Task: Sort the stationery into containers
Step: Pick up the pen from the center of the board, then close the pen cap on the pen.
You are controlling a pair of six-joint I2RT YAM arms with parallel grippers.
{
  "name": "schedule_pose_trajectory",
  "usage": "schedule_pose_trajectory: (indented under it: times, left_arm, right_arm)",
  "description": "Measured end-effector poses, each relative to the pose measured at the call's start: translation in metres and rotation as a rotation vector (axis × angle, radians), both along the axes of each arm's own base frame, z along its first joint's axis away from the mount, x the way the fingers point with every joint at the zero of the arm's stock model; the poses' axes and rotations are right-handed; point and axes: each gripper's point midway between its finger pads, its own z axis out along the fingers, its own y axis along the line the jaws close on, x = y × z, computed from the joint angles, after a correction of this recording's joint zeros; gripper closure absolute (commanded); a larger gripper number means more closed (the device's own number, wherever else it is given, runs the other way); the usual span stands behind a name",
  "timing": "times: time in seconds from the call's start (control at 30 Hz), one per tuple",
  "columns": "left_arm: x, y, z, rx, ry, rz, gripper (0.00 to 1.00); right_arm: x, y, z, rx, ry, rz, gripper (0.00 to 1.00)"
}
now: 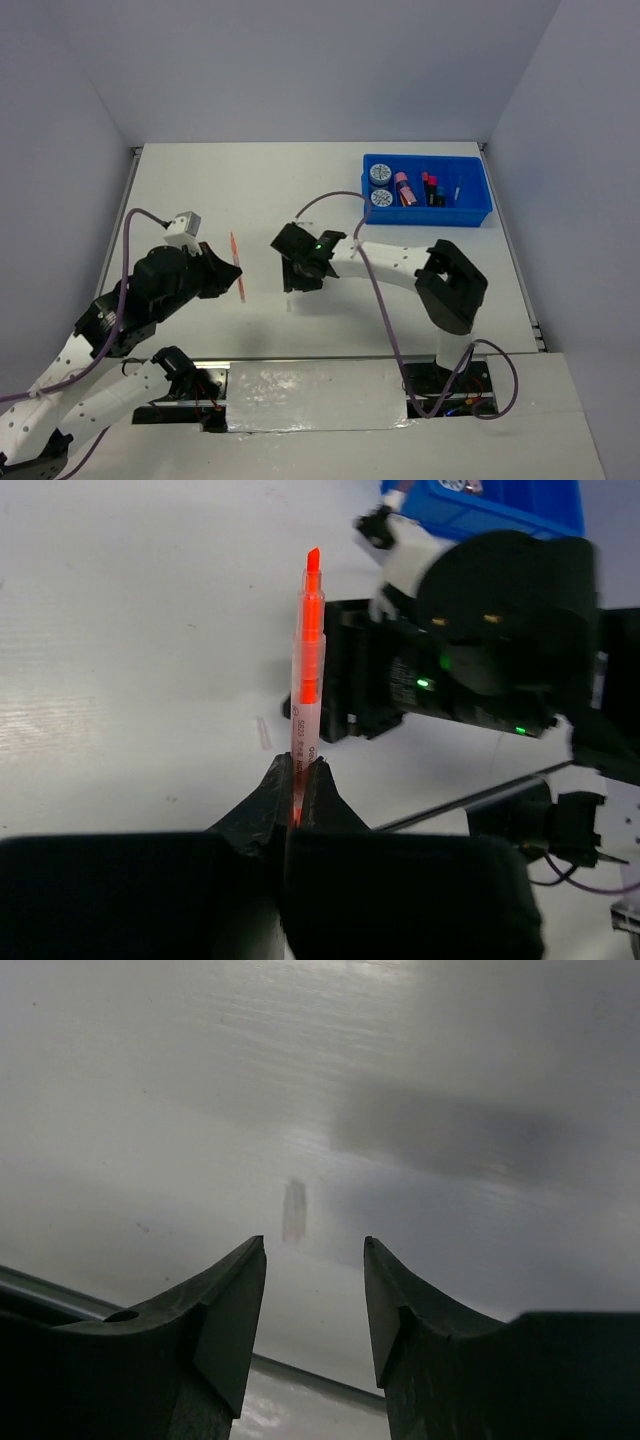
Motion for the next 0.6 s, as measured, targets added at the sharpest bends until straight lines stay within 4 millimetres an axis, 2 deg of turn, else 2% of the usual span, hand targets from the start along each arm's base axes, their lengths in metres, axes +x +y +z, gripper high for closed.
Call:
schedule_pose_trajectory:
  times: [0.1,0.3,0.43,0.6]
  left_arm:
    - [-0.012,-0.001,0.002,-0.001,-0.031,-0.073,1.00]
    - [-0.022,-0.007,0.000,0.026,-0.044,-0.177,1.00]
    - [-0.027,-0.009,-0.003,0.047,-0.044,-0.220,1.00]
    - [-0.030,-0.012,-0.006,0.067,-0.046,-0.272,1.00]
  right_arm:
    - [-0.001,0.023,-0.012,-0.015,0.006,0.008,0.50]
    - [-0.016,0.049,-0.028,-0.063,0.033,0.032,0.52]
    - [-0.023,0.049,-0.042,-0.126,0.055,0.033,0.53]
    - [-0.021,0.045,-0.043,-0.161,0.054,0.000,0.53]
